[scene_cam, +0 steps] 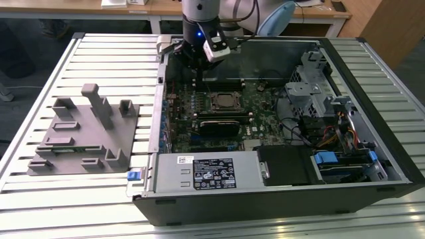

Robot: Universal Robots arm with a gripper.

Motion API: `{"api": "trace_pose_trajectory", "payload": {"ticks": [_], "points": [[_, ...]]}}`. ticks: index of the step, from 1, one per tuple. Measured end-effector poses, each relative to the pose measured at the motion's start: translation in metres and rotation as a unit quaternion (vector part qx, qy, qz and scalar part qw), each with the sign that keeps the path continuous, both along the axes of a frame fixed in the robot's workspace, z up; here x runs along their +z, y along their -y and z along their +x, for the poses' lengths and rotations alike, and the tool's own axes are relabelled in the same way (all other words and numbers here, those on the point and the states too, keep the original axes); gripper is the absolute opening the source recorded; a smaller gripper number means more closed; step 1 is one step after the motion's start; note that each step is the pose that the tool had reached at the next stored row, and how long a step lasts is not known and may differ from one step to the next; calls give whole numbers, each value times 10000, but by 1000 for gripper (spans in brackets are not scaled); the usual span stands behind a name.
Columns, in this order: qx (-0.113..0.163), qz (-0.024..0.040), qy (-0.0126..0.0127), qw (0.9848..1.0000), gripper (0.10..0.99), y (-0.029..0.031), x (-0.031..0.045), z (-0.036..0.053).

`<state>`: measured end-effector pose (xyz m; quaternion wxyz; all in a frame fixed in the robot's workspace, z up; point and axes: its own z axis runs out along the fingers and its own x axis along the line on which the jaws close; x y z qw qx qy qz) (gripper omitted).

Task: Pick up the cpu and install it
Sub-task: 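Install the first cpu locking lever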

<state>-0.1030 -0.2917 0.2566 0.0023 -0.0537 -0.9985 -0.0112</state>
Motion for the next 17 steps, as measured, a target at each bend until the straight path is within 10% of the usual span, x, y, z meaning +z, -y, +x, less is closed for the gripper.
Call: {"api": "trace_pose_trajectory", "payload": {"ticks": [17], "points": [[2, 0, 7, 10000, 106, -33, 0, 240]]}}
